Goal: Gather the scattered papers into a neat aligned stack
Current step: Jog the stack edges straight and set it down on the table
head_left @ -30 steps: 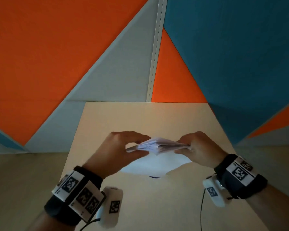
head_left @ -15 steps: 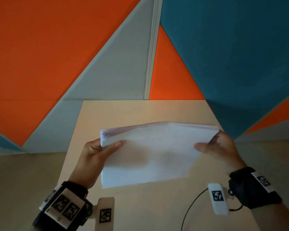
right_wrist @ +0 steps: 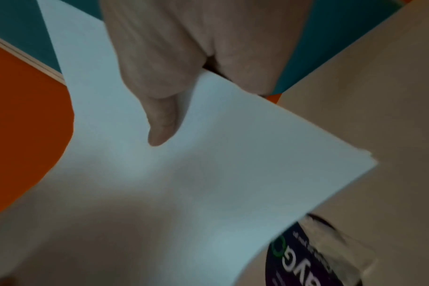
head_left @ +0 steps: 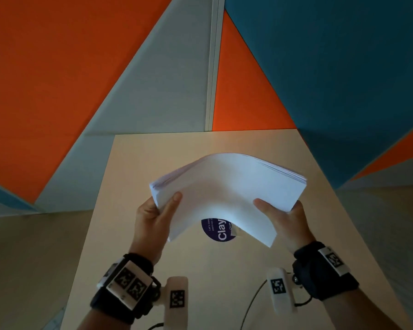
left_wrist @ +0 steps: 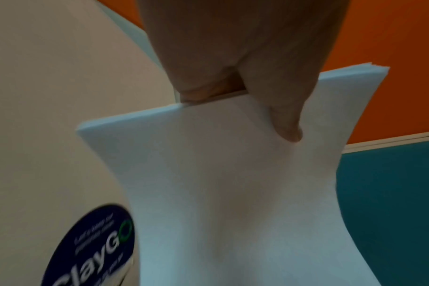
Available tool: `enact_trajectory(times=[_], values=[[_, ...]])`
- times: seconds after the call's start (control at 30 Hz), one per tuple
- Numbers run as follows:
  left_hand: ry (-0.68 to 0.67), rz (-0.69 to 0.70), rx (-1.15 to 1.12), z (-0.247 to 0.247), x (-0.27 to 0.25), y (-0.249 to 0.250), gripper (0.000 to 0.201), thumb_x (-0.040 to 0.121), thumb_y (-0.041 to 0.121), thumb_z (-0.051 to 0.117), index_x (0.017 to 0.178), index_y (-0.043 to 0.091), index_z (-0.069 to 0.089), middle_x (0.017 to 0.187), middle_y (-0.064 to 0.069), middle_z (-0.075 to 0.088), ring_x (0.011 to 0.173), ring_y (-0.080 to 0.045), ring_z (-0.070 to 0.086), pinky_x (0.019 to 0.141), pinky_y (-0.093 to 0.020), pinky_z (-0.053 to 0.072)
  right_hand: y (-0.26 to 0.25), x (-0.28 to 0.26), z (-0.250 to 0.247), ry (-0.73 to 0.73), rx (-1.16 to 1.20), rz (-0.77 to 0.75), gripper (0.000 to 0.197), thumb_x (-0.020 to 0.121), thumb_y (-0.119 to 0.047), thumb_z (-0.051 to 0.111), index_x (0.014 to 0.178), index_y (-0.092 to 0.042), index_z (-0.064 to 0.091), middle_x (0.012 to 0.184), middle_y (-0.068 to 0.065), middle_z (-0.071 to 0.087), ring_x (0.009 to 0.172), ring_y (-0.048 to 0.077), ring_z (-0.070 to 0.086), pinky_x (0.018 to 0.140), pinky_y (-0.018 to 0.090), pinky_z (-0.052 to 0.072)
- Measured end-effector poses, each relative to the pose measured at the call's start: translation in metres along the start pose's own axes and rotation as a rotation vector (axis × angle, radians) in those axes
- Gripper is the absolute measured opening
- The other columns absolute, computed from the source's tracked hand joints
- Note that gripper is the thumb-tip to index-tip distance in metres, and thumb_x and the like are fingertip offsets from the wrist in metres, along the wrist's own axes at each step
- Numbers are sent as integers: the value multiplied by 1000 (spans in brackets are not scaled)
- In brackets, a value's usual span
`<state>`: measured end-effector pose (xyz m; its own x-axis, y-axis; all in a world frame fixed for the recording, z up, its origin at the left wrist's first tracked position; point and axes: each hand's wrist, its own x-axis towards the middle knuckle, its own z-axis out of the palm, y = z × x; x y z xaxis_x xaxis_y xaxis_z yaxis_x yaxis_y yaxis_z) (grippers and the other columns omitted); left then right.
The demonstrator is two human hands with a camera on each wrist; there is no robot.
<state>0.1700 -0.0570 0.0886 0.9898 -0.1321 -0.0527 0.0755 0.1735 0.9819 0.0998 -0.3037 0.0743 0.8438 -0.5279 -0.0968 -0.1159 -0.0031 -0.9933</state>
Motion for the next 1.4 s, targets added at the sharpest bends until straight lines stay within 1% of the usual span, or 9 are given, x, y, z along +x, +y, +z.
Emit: enact_trajectory(times=[0.1, 0.2, 0.37, 0.47, 0.53, 0.63, 0.83, 0.97, 1.4], values=[[-121, -1, 84, -23, 10, 6, 9, 81, 17, 72, 90, 16, 74, 87, 2, 77, 80, -10, 71, 68, -24, 57, -7, 4, -19, -94, 2, -11, 33, 78, 5, 76, 89, -25, 74, 95, -5, 78, 89, 9, 73, 80, 26, 58], [-284, -105, 131, -43, 18, 4, 35, 71, 8, 78, 105, 9, 68, 103, -8, 75, 95, -23, 71, 80, -32, 58, -16, 4, -35, -224, -7, -32, 41, 79, 8, 72, 104, -24, 70, 104, -7, 77, 96, 9, 72, 77, 20, 57], [-434, -289, 239, -52, 13, -16, 60, 50, 43, 91, 97, 9, 75, 100, -13, 75, 89, -25, 73, 72, -29, 57, -21, 9, -46, -262, 29, -33, 38, 75, -8, 72, 107, -28, 70, 110, -5, 75, 101, 11, 71, 78, 20, 56], [-385, -284, 223, -44, 6, -21, 29, 70, 25, 82, 93, 8, 75, 89, -12, 76, 73, -24, 70, 60, -27, 54, -22, 14, -50, -210, 12, -37, 28, 77, -8, 73, 96, -28, 73, 103, -9, 77, 97, 7, 71, 80, 19, 55], [-292, -231, 235, -37, 5, -27, 13, 80, 12, 76, 93, 12, 75, 91, -5, 77, 79, -17, 70, 67, -24, 55, -21, 17, -46, -165, -28, -52, 24, 81, -4, 75, 92, -25, 73, 98, -11, 77, 95, 4, 72, 83, 21, 53], [-96, -144, 359, -27, 8, -47, 10, 85, 15, 71, 87, 23, 76, 88, 6, 77, 82, -11, 69, 78, -26, 54, -14, 20, -32, -82, 46, -63, 26, 82, 2, 73, 94, -22, 72, 91, -13, 78, 87, 3, 73, 73, 16, 56], [154, -221, 415, -26, 11, -101, 6, 79, 22, 78, 74, 22, 73, 68, 11, 73, 63, -3, 61, 72, -33, 49, 23, 20, -8, -23, 63, 17, 22, 84, -4, 74, 102, -16, 72, 99, -4, 76, 89, 6, 73, 71, 16, 57], [98, -292, 489, -31, 2, -115, 13, 77, 20, 80, 78, 28, 69, 74, 16, 71, 78, -14, 69, 82, -38, 54, 57, 16, -8, -29, 8, 187, 17, 83, -12, 77, 98, -19, 74, 103, 2, 78, 95, 16, 74, 82, 31, 57], [9, 38, 204, -4, 18, -35, 23, 82, 5, 71, 88, 26, 74, 84, 15, 76, 79, -1, 70, 74, -18, 54, 58, 23, -10, -17, 41, 177, 27, 79, -3, 78, 101, -18, 72, 98, -2, 78, 94, 14, 74, 82, 30, 57]])
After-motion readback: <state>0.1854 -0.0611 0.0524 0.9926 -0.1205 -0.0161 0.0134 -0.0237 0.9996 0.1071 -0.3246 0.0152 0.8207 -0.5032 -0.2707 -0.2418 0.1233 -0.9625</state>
